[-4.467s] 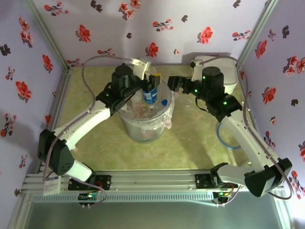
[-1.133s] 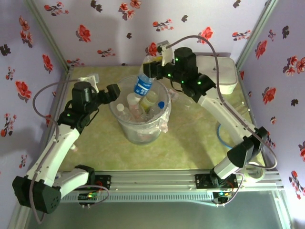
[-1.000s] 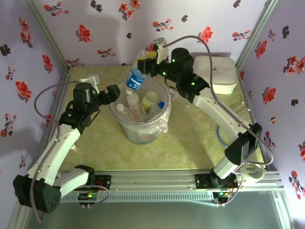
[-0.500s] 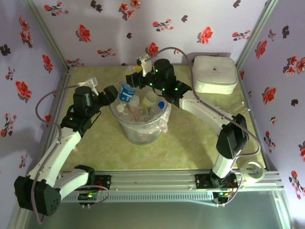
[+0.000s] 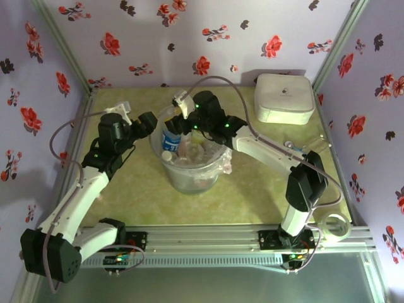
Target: Put the plastic bottles in the bin
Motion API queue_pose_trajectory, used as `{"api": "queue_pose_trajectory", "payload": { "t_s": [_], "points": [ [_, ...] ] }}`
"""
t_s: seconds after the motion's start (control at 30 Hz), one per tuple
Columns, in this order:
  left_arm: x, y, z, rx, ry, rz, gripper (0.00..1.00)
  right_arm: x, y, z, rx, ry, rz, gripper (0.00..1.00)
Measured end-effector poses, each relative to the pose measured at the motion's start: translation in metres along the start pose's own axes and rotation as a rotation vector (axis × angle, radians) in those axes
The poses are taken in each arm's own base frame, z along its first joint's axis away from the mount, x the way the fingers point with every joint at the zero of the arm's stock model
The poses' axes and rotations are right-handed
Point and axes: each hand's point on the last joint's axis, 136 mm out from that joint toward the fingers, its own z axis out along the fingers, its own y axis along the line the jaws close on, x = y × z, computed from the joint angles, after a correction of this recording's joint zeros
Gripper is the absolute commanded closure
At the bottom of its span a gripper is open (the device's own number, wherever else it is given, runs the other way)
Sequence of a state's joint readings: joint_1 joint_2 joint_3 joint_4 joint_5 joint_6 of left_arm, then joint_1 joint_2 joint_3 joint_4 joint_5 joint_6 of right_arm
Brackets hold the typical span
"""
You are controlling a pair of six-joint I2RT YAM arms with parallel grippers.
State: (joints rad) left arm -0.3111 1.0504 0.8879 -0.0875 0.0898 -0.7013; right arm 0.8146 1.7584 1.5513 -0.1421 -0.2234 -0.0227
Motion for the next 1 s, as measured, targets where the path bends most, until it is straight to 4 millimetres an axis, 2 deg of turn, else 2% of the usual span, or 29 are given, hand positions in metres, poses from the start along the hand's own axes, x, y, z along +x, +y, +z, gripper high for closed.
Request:
{"api": "queue_pose_trajectory", "payload": {
  "t_s": [0.17,0.2,0.27,0.3,0.43,0.53,0.67,0.73,0.77,0.87,1.0],
  "points": [
    [0.001,0.001,0.001,-0.003,0.004,0.000,0.30,0.022,0.001,0.012,0.026,0.086,-0.023,0.64],
    [0.001,0.001,0.001,-0.003,0.004,0.000,0.31,0.022,0.001,0.011,0.030,0.088,-0.024,0.60],
    [0.001,0.001,0.001,-0.004,0.004,-0.001,0.31,0.022,0.002,0.011,0.031,0.091,-0.024,0.40],
    [0.001,0.001,0.001,-0.003,0.004,0.000,0.31,0.022,0.002,0.010,0.032,0.094,-0.022,0.34],
    [0.002,0.002,0.003,-0.007,0.009,-0.001,0.30,0.019,0.004,0.001,0.031,0.142,-0.009,0.20],
    [0.003,0.002,0.004,-0.007,0.009,0.000,0.30,0.005,0.004,-0.009,0.040,0.140,-0.004,0.16],
    [0.003,0.003,0.004,-0.008,0.010,0.000,0.30,-0.026,0.001,-0.033,0.065,0.087,0.001,0.20],
    [0.003,0.003,0.004,-0.008,0.010,0.000,0.30,-0.038,-0.002,-0.045,0.087,0.061,0.005,0.28],
    [0.003,0.003,0.004,-0.008,0.010,0.000,0.30,-0.043,-0.003,-0.051,0.098,0.050,0.009,0.35],
    [0.003,0.002,0.004,-0.007,0.009,0.002,0.30,-0.046,-0.007,-0.060,0.130,0.051,0.019,0.53],
    [0.003,0.002,0.004,-0.007,0.009,0.002,0.30,-0.034,-0.011,-0.059,0.153,0.090,0.035,0.61]
  ]
}}
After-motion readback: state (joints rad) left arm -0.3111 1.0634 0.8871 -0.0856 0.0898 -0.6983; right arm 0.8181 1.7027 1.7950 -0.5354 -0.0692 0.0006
